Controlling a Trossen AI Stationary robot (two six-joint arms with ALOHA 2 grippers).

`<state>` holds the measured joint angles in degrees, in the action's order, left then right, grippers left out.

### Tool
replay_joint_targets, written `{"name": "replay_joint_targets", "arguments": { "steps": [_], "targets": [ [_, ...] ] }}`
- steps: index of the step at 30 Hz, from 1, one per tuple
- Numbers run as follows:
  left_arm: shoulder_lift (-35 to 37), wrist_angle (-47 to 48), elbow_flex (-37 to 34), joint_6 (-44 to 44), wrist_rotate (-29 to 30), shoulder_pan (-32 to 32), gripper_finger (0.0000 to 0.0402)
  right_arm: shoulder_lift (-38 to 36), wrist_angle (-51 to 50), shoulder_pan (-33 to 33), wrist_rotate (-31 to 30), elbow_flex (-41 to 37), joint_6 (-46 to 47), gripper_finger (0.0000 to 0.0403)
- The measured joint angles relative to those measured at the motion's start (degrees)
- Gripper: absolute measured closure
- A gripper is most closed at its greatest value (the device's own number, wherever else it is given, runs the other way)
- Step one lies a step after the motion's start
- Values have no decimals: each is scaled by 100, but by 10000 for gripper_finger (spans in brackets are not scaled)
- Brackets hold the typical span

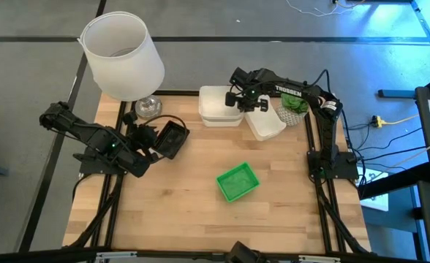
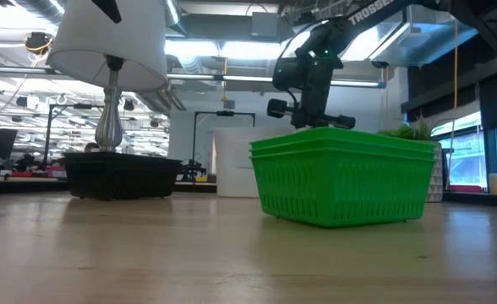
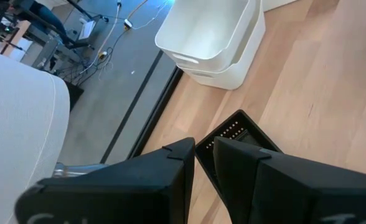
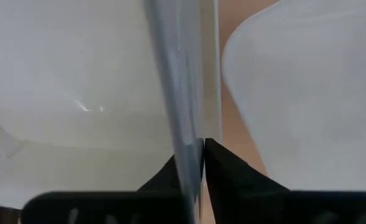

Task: Stack baskets by color
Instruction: Stack the bottom white bin on the top left white bin

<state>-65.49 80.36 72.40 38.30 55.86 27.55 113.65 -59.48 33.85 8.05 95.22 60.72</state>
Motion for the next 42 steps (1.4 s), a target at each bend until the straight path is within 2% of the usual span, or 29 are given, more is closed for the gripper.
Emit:
{"name": "replay_joint_targets", "arguments": {
  "steps": [8,15,22,28,33,39,42],
  "targets": [
    [0,0,0,0,0,1,347,0,-6,-10,257,0,-284,397],
    [0,0,0,0,0,0,347,2,-5,-33,438,-2,-288,399],
    [0,0,0,0,0,0,347,2,-219,-33,421,-2,-259,395],
    [0,0,0,1,0,0,347,2,-260,-33,433,-2,-212,368],
    [0,0,0,3,0,0,347,2,-208,-33,536,-2,-74,364],
    [0,0,0,5,-2,2,347,2,-238,43,1086,-2,-110,363],
    [0,0,0,5,-2,0,347,2,-396,55,1125,-2,-111,363]
  ]
}}
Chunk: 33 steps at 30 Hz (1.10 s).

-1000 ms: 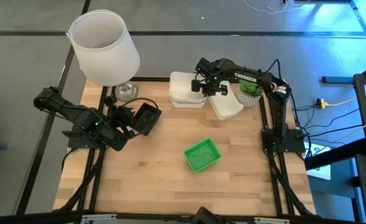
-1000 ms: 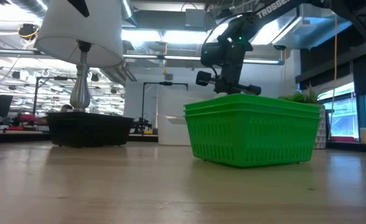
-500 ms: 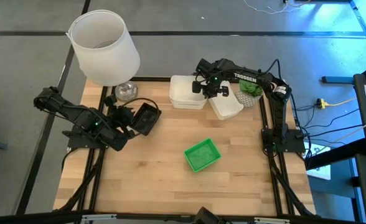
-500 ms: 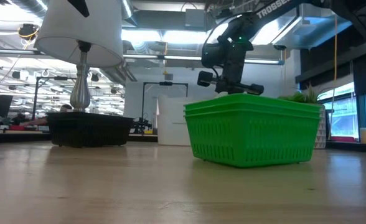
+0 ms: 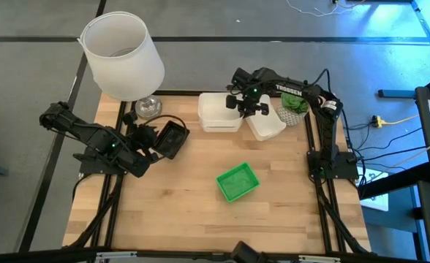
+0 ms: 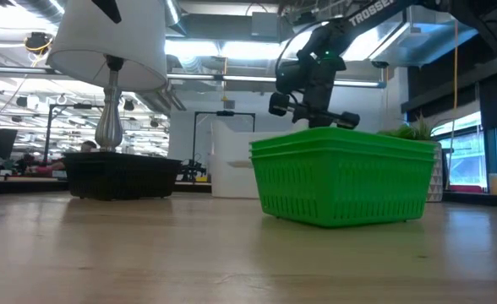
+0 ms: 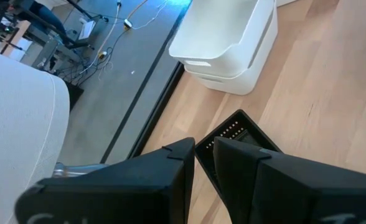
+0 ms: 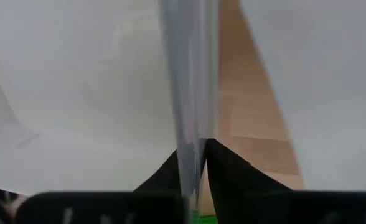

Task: Stack baskets by color
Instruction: Stack the bottom white bin on the top left white bin

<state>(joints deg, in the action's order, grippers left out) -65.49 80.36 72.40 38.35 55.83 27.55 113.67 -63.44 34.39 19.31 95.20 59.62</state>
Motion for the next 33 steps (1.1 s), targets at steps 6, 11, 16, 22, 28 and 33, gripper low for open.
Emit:
{"name": "replay_joint_targets", "arguments": {
  "steps": [6,11,16,22,28,33],
  "targets": [
    [0,-1,0,10,-2,2,347,0,7,-78,-513,0,-284,363],
    [0,-2,0,18,-2,0,347,0,10,-92,-477,1,-342,373],
    [0,-2,0,35,-2,0,347,0,25,-87,-472,2,-451,394],
    [0,-2,0,48,-2,0,347,0,107,-90,-465,2,-270,366],
    [0,-2,0,48,-2,1,347,-2,109,-90,-464,4,-284,322],
    [0,-2,0,48,-2,0,347,-4,117,-68,-133,4,-121,319]
  ]
}}
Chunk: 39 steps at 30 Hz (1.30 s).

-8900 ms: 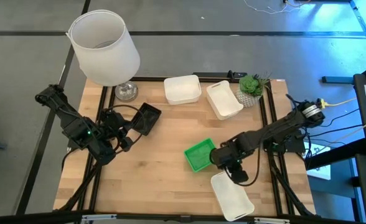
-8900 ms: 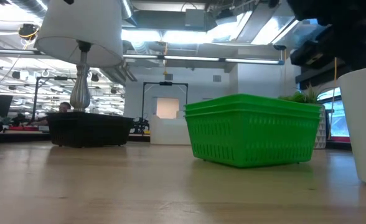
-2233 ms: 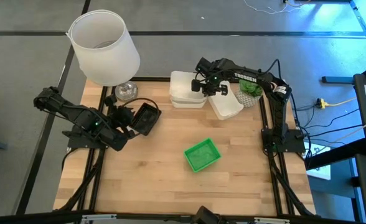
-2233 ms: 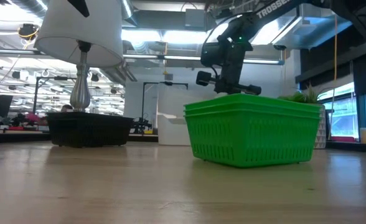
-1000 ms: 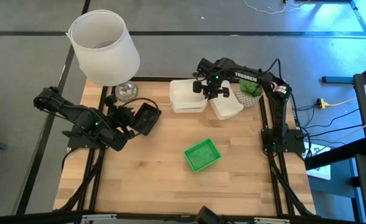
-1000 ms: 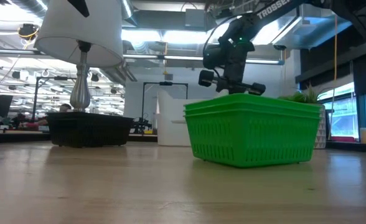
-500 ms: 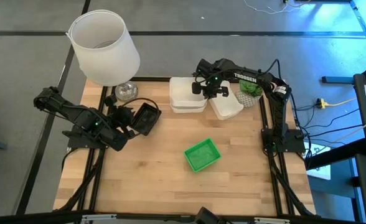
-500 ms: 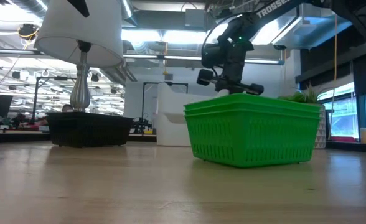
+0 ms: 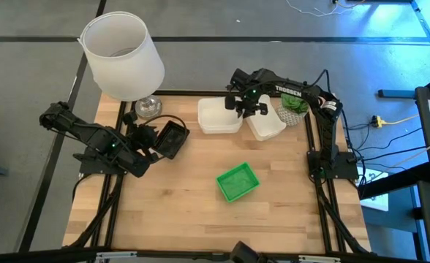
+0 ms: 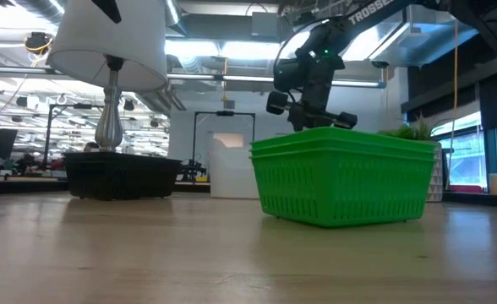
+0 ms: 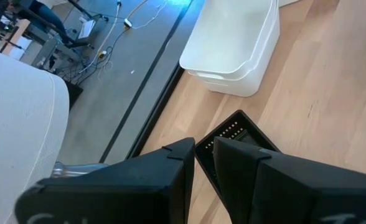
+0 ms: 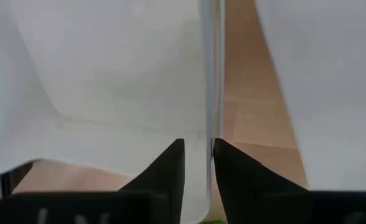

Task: Stack baskets by color
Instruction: Stack the bottom white bin on the top left white bin, then stack the right white bin on the left white bins

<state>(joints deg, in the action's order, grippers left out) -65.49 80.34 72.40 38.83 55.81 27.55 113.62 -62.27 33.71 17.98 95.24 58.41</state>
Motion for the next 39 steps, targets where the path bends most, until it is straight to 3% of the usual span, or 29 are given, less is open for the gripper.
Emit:
{"name": "replay_joint_targets", "arguments": {
  "steps": [6,11,17,22,30,39],
  "targets": [
    [0,0,0,0,2,2,347,-2,-69,0,-209,144,-142,319],
    [-2,0,0,-1,0,0,347,-9,-588,0,-826,755,-579,320],
    [-2,-4,0,11,2,0,347,-9,-1522,-40,-1826,1736,-1763,320],
    [-2,-38,0,158,1,0,347,-9,-2405,-195,-1637,2212,-2880,320],
    [-2,-69,0,457,2,-116,347,-4,-2770,-522,-1637,1957,-3154,320],
    [-2,-139,0,457,0,-456,347,-2,-2225,-552,-1639,887,-3370,320]
  ]
}}
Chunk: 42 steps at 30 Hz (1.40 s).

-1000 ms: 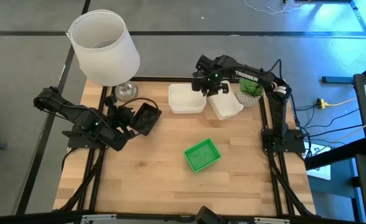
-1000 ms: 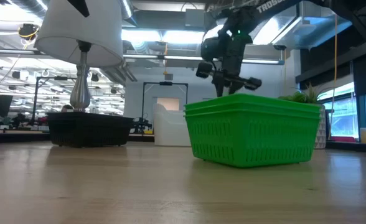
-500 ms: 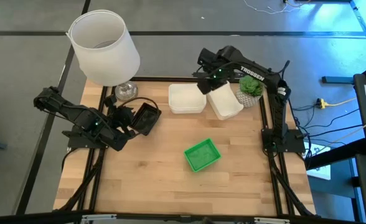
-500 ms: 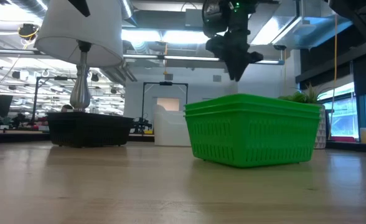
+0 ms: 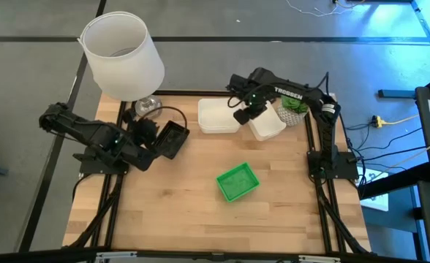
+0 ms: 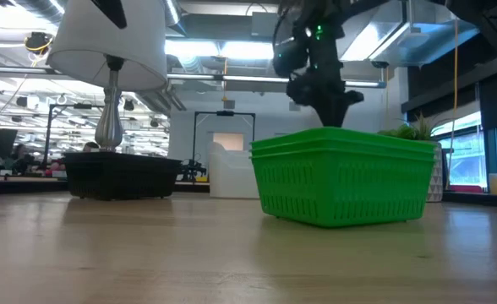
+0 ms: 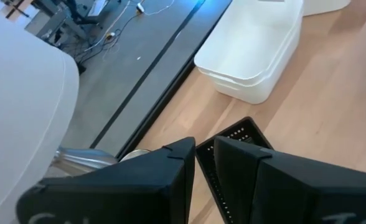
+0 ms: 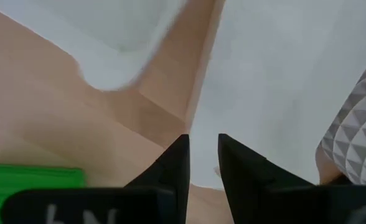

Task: Stack baskets by color
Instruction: Stack the right white bin on the left white bins

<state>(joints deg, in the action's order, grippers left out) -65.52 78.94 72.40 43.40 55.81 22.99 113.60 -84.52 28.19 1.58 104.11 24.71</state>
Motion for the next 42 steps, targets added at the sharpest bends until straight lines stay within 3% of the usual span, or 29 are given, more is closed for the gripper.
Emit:
{"name": "replay_joint_targets", "arguments": {
  "steps": [11,29,42],
  "targets": [
    [0,-17,0,-4,1,-347,347,2,960,51,1,-888,-262,320],
    [0,-18,0,-4,0,-438,347,50,1284,58,-184,-900,-404,320],
    [0,-18,0,-4,-95,-438,347,512,1460,58,-214,-900,-268,320]
  ]
}}
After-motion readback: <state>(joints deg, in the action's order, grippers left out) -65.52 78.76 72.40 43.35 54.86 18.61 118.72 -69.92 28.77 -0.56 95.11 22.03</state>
